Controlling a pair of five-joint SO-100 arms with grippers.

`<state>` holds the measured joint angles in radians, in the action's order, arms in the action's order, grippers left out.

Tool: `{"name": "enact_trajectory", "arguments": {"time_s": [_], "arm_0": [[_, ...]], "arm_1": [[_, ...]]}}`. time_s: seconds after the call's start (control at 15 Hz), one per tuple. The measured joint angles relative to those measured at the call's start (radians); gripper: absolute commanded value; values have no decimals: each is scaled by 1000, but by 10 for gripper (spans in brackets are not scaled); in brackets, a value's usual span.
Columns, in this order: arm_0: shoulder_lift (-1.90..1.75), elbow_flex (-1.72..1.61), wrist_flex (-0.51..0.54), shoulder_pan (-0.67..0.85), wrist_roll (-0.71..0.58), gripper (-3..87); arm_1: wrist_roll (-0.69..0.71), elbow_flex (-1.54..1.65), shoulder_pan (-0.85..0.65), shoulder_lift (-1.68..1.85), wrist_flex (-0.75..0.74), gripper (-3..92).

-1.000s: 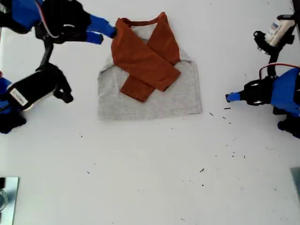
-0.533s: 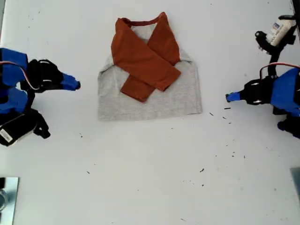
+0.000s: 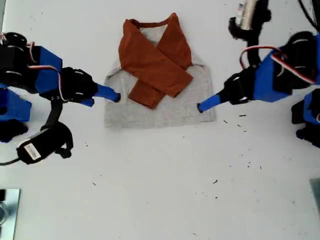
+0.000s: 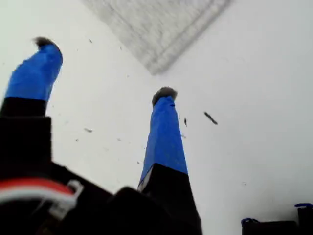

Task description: Fold t shirt

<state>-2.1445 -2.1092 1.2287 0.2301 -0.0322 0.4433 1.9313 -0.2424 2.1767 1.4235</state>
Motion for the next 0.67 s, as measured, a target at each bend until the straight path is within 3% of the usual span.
{"name": "enact_trajectory", "arguments": {"time_s": [0.47,0.6,0.67], "arm_0": [[311,-78,-222,-37,35,280],[370,-78,-249,-40,35,205],[383,-78,-267,-51,35,112]], "arm_1": [[3,-41,3,-371,-144,329],[3,-41,2,-453,-204,307],[5,-44,2,-489,-230,252]]}}
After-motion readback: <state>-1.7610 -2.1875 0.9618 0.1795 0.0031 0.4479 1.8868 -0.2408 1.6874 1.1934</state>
